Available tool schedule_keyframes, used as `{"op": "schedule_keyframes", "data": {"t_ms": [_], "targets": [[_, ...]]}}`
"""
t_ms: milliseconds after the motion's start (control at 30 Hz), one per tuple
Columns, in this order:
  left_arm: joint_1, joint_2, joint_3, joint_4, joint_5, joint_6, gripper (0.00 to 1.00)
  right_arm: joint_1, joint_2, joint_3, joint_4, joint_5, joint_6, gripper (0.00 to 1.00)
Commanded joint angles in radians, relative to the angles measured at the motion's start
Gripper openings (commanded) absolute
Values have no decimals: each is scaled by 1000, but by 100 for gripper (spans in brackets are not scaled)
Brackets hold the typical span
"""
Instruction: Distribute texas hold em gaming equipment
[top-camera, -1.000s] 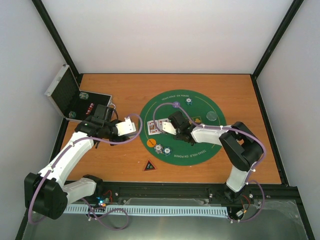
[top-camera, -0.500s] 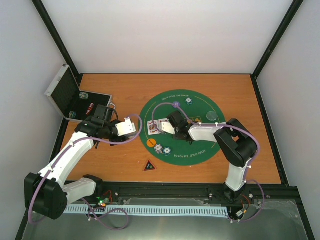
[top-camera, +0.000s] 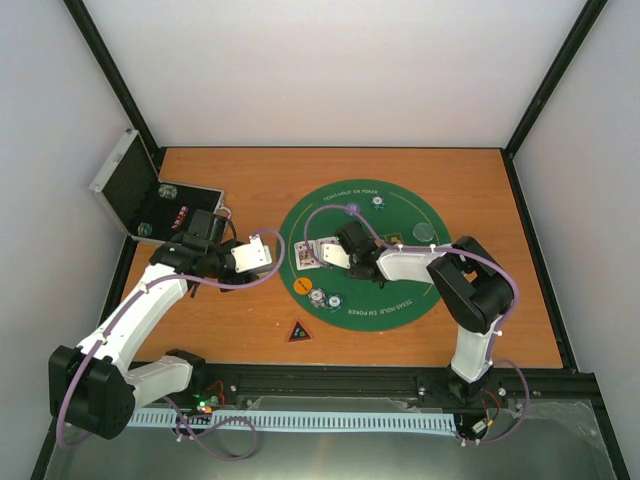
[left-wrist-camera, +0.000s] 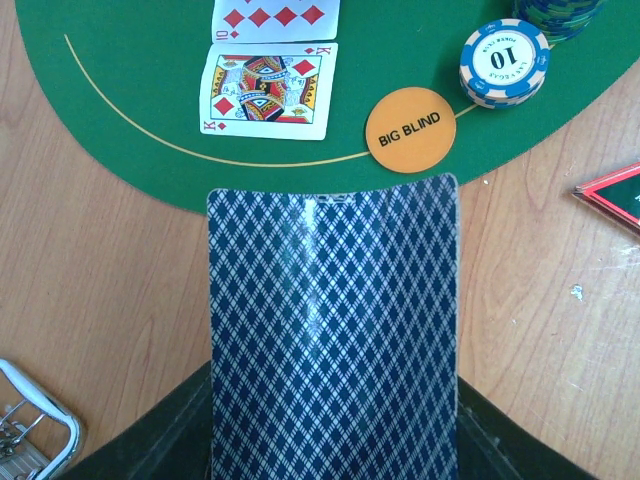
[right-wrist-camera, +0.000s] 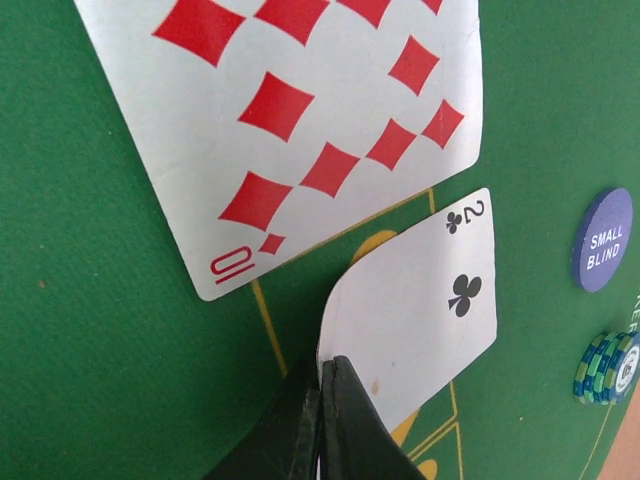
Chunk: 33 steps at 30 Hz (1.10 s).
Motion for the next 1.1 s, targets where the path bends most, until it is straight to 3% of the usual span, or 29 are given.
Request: {"op": "schedule_keyframes", "data": {"t_ms": [0, 1067], "targets": [[1, -10, 8, 19, 6, 9, 48, -1, 0, -6, -6, -38, 3, 3], [1, -9, 13, 13, 6, 12, 48, 16, -28, -30, -39, -39, 26, 3]]}}
